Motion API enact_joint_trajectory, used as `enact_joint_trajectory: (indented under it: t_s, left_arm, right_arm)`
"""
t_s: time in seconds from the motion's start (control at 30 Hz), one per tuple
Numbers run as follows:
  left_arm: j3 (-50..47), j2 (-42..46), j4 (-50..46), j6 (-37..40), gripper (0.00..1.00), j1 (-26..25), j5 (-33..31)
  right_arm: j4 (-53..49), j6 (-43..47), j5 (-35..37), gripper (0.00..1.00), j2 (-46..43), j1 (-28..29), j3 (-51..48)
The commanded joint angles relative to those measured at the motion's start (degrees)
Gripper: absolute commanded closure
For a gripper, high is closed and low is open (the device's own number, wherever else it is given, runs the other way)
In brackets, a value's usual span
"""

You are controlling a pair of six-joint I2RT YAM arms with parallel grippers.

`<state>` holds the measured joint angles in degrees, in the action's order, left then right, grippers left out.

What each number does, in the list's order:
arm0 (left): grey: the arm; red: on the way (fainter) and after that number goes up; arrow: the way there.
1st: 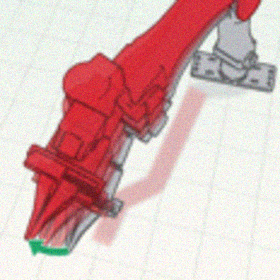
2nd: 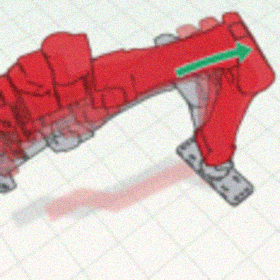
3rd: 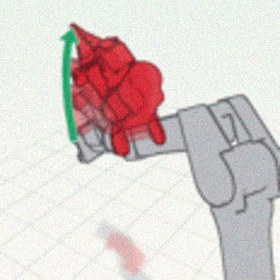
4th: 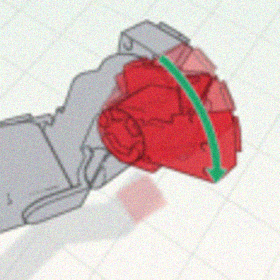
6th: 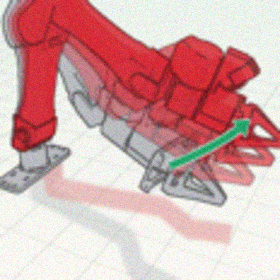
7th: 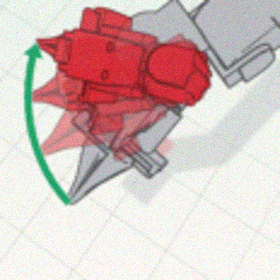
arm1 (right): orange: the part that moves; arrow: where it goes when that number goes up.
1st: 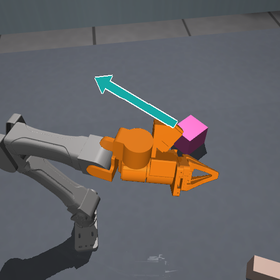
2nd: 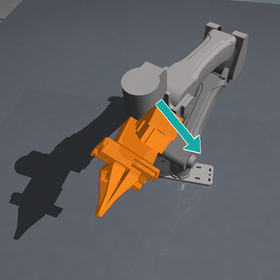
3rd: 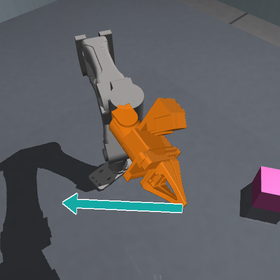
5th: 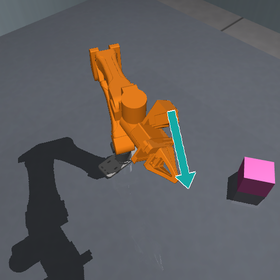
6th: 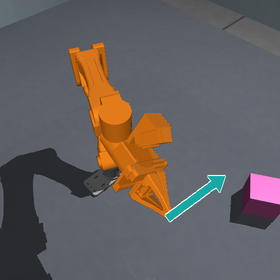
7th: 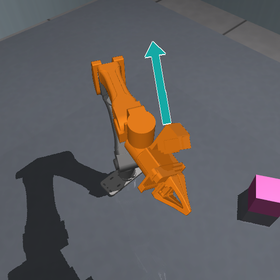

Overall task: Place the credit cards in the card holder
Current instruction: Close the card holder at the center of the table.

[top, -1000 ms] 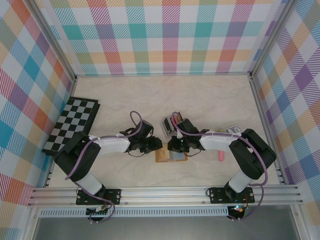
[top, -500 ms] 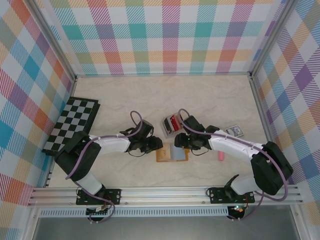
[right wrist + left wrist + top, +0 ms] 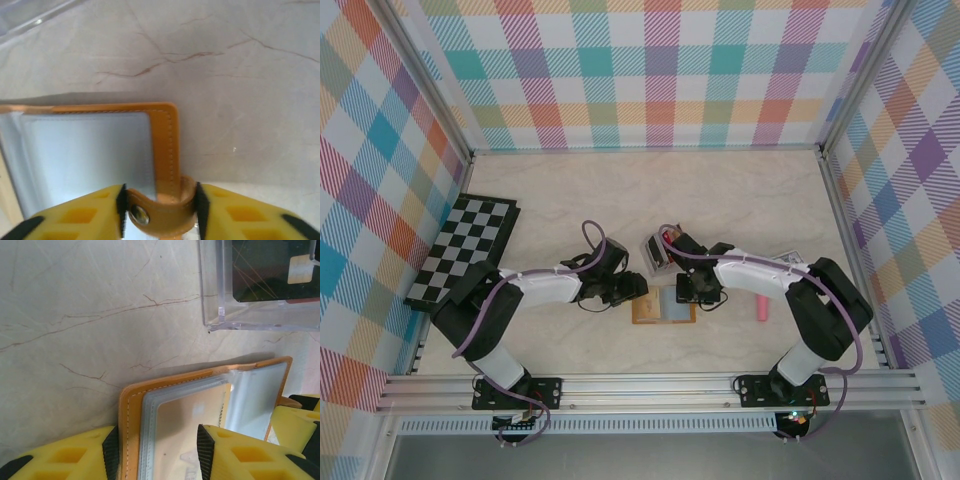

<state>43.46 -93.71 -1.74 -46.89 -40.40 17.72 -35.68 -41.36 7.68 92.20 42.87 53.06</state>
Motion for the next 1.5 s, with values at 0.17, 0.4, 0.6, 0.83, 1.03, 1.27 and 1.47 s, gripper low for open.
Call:
enact_joint_trajectory:
  t_s: [0.17,0.4,0.6,0.83,1.03,1.27,1.47]
  left_arm:
    - [1.3,-0.6,7.5,-3.6,0.62,-0.6,7.4]
    - [2.7,5.0,8.2,-4.8,0.64,-0.7,8.5]
    - [6.7,3.4,7.6,-3.7,0.61,-2.2,11.1]
    - [10.4,-4.6,7.4,-3.7,0.61,-5.4,11.4]
    - [10.8,-6.5,7.5,-4.1,0.61,-6.4,9.7]
    - [11.6,-5.7,5.3,-2.1,0.59,-6.9,9.8]
    - [12.6,-2.9,-0.3,1.2,0.59,-7.1,6.0]
  right_arm:
    - [1.6,-0.4,-0.8,0.78,0.0,0.2,-1.0]
    - [5.2,-1.5,-3.2,0.79,-1.0,0.1,-2.8]
    - [8.9,-3.1,-5.6,0.78,-3.8,-0.8,-5.7]
    - [5.7,-4.0,-3.1,0.70,-8.6,-2.8,-8.0]
    - [1.6,-3.3,-2.2,0.69,-13.5,-4.4,-10.0]
    - [1.6,-3.0,-3.9,0.72,-13.9,-4.6,-10.4]
    - [3.0,-2.4,-4.9,0.83,-13.8,-4.7,-10.3]
